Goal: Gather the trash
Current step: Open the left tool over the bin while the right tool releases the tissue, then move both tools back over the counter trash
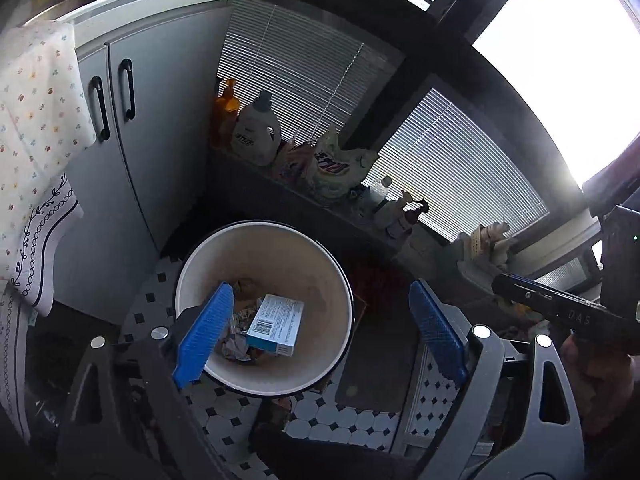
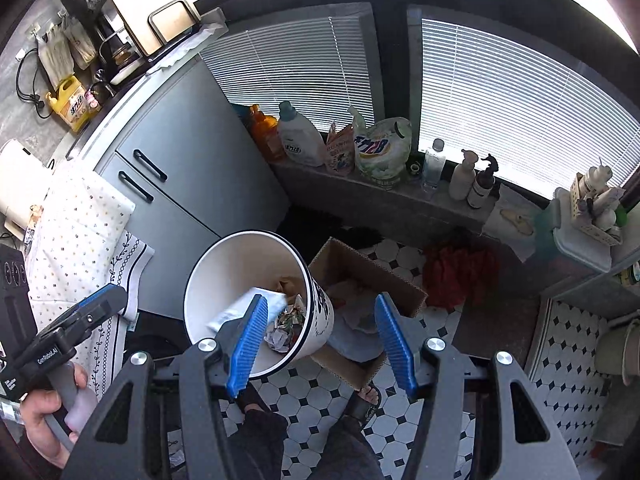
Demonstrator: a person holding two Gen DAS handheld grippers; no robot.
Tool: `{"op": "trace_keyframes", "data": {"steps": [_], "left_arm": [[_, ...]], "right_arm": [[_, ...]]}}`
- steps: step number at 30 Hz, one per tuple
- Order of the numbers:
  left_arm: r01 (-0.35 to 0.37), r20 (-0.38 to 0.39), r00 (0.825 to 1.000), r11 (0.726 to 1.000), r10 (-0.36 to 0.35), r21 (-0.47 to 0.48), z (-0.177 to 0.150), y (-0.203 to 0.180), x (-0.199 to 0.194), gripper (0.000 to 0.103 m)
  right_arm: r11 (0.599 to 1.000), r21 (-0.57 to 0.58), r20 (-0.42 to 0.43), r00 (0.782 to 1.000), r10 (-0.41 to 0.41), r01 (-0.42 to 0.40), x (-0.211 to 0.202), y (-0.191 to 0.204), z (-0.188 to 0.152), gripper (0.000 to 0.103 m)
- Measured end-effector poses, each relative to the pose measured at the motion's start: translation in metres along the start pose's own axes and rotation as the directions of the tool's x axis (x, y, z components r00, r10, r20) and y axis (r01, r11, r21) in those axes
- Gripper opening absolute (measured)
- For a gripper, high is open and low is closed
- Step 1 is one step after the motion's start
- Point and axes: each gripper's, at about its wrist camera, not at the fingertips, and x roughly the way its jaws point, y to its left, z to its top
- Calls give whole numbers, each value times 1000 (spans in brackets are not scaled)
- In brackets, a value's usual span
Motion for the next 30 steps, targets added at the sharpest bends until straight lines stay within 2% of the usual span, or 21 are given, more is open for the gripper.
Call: {"op": "trace_keyframes", "data": {"steps": [7, 14, 19, 23, 30], "left_arm": [[-62, 71, 995, 997, 65, -44, 11, 35, -42, 91], [-132, 154, 977, 986, 146, -100, 24, 81, -103, 93], [-165, 223, 955, 976, 194, -142, 33, 119, -149, 94], [-190, 273, 932, 964, 237, -188, 35, 153, -183, 97], [-226, 321, 896, 938, 306, -262, 34, 221, -238, 97]], "right_arm": [[998, -50, 9, 999, 48, -48, 6, 41, 13, 56], [988, -94, 37, 992, 124, -120, 5, 107, 34, 62], [974, -158, 58, 983, 175, -165, 1, 166, 47, 78], [962, -193, 86, 973, 214, -194, -4, 216, 54, 96], [940, -257, 78, 964, 253, -225, -6, 302, 57, 95]]}}
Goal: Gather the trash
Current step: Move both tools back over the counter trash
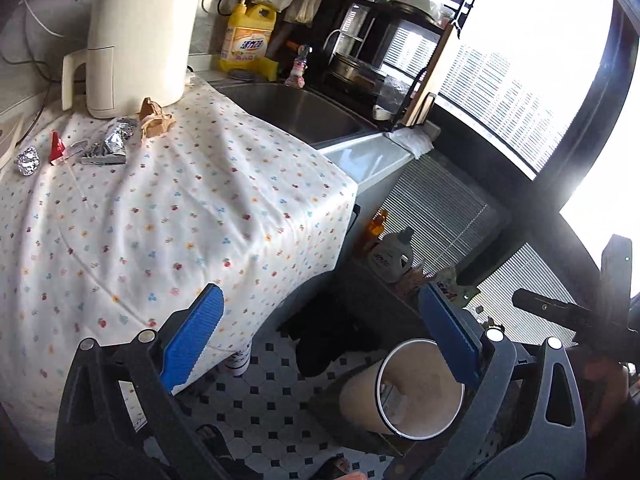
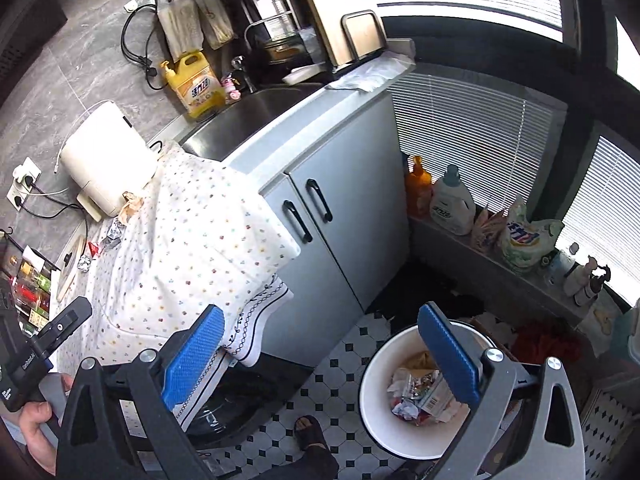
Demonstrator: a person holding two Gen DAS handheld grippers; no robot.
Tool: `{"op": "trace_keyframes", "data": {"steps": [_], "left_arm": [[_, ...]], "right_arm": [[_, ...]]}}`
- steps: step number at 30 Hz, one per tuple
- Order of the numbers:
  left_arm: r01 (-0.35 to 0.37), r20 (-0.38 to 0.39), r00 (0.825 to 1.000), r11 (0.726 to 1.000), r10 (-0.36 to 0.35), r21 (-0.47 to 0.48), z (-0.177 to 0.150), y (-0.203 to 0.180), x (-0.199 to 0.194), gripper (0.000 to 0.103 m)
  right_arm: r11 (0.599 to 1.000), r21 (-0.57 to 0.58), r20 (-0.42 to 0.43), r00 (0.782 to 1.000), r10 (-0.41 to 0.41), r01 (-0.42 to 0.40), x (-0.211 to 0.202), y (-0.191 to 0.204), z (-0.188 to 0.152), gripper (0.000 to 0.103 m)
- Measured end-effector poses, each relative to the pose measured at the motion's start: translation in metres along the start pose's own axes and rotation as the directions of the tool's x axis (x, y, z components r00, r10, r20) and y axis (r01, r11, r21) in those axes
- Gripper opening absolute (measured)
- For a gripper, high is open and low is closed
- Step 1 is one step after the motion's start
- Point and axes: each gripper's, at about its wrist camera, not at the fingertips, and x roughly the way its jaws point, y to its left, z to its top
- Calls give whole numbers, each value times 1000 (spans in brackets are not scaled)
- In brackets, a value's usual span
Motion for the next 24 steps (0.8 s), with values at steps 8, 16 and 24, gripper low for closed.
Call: {"op": "trace_keyframes", "data": {"steps": [8, 16, 24], "left_arm": [[-60, 68, 996, 997, 63, -50, 27, 86, -28, 97], [-97, 111, 988, 993, 105, -72, 48, 169, -44, 97], [-135, 110, 983, 987, 144, -85, 77, 245, -44, 97]], "right_arm": [[997, -63, -16, 999, 43, -44, 30, 83, 11, 91], [992, -104, -8, 997, 73, -73, 65, 168, 19, 88], [990, -123, -2, 998, 70, -70, 96, 239, 31, 79]]}}
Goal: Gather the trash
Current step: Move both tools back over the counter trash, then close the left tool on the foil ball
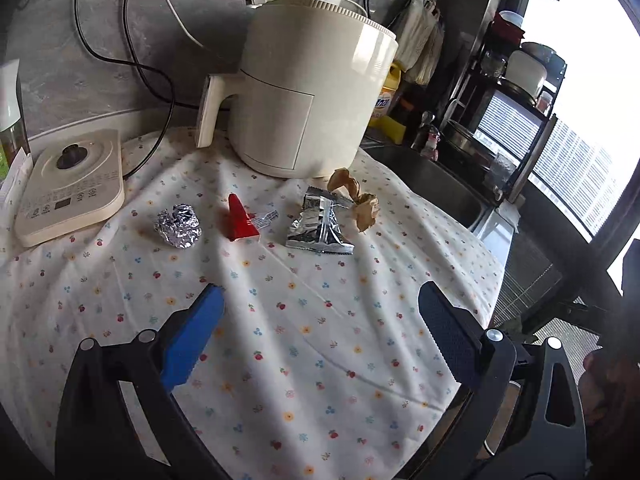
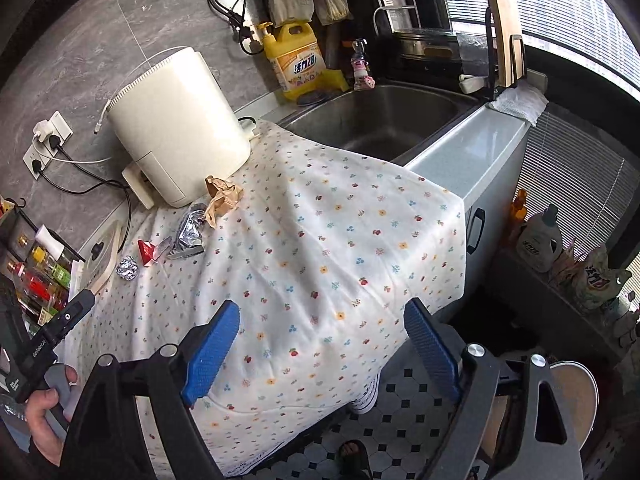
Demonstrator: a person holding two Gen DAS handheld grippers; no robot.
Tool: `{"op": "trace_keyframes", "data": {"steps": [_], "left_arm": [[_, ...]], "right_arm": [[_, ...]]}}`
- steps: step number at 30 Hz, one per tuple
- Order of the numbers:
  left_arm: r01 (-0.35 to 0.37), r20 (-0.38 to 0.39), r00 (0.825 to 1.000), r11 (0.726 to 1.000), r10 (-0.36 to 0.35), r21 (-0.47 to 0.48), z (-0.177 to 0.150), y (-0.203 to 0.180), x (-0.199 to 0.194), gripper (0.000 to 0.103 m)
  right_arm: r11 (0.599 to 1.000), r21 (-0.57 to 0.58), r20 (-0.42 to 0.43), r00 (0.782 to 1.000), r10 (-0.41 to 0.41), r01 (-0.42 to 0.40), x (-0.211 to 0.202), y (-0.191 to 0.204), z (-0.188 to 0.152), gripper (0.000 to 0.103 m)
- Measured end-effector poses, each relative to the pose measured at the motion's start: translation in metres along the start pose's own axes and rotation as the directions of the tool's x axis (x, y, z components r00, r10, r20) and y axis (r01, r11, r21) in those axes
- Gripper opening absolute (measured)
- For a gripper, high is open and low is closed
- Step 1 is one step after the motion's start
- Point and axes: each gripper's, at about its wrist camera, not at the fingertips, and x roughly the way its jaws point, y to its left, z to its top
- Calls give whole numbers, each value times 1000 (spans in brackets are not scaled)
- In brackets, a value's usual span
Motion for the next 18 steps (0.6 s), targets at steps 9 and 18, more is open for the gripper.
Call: {"op": "trace_keyframes", "data": {"steps": [9, 18], "left_arm": [[-34, 21, 999, 998, 35, -59, 27, 54, 17, 91], [-92, 12, 995, 988, 94, -124, 39, 89, 38, 81]], "right_arm": [[998, -64, -9, 1000, 25, -26, 26, 50, 27, 77], [991, -107, -47, 996, 79, -83, 71, 83, 54, 75]]}}
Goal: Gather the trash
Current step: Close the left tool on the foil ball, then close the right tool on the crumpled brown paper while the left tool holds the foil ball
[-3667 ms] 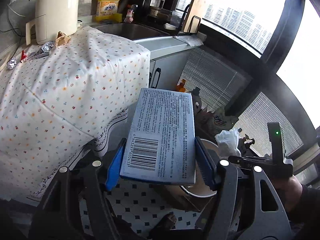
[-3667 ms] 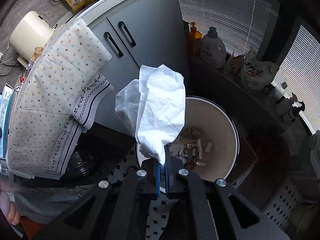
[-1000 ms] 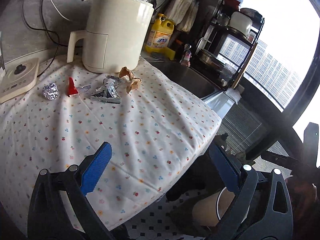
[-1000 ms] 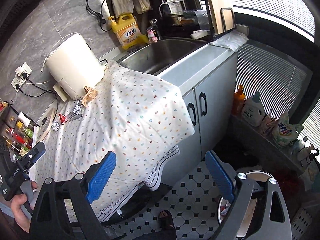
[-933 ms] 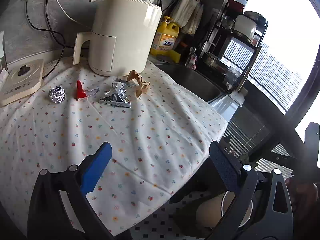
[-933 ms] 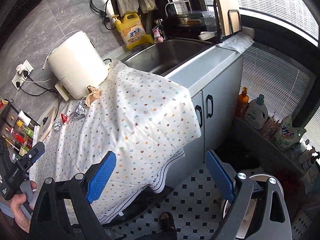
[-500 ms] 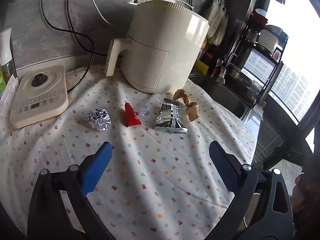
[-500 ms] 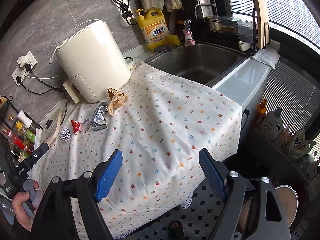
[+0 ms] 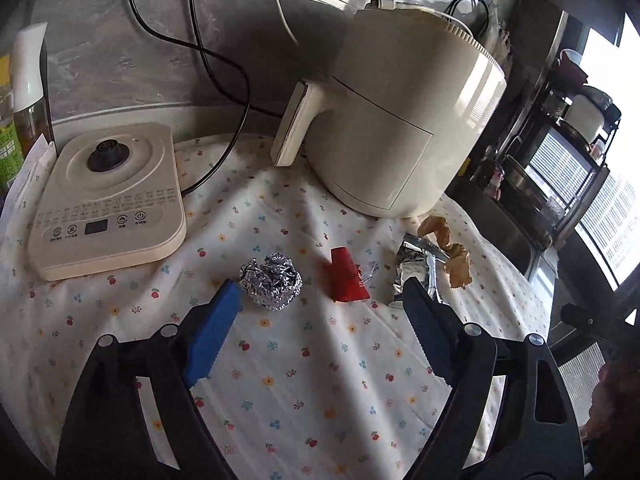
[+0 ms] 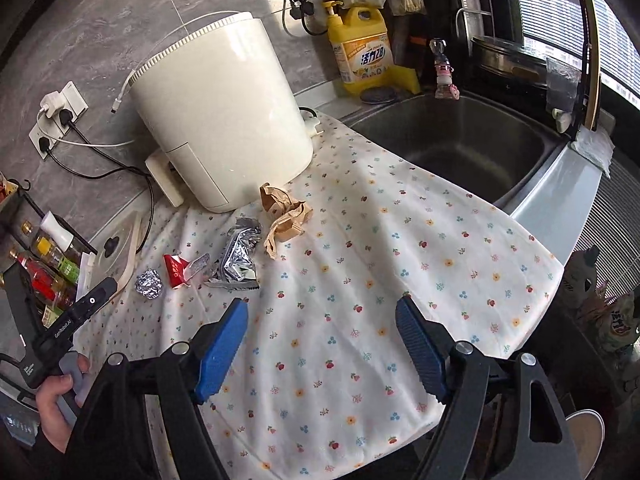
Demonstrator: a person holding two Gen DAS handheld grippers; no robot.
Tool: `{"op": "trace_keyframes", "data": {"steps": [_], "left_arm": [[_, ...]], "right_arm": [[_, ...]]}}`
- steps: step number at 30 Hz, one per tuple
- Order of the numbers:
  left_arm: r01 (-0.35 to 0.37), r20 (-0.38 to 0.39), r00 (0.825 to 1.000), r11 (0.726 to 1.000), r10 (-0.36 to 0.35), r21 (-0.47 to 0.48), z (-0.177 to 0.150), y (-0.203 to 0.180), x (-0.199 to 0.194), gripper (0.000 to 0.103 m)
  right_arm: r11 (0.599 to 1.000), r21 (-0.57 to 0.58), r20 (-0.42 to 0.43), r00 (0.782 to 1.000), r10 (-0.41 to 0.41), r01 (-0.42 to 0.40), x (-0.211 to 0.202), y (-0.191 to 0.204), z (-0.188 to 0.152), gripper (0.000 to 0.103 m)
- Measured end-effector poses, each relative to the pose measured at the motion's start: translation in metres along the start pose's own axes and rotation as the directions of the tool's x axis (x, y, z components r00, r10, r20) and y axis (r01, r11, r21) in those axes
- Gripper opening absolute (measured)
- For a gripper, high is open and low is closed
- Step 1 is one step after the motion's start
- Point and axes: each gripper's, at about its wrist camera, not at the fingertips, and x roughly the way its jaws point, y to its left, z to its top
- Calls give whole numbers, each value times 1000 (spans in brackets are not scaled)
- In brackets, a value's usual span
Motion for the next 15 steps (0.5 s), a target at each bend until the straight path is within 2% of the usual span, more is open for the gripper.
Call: {"op": "trace_keyframes", "data": {"steps": [5, 8, 9, 10, 11, 15], "left_arm": [[-33, -33, 999, 998, 31, -59, 6, 15, 29, 78], [-58, -54, 997, 997, 55, -59, 6, 18, 47, 77], [-69, -70, 995, 996, 65, -59, 6, 19, 54, 69], [-73, -92, 993, 995, 67, -69, 5, 20, 60, 49], [-72, -113, 992, 994, 62, -85, 4, 22, 65, 43], [-97, -77, 993, 992, 91, -80, 4, 17, 54, 41]], "right_arm": [[999, -11, -50, 998, 34, -34, 34, 6, 18, 75], [999, -34, -71, 997, 39, -41, 55, 10, 27, 75], [998, -35, -78, 996, 42, -45, 62, 10, 30, 75], [998, -32, -86, 995, 46, -49, 68, 11, 32, 75], [998, -29, -94, 994, 48, -51, 74, 12, 34, 75], [997, -52, -105, 993, 55, -61, 91, 21, 41, 75]]}}
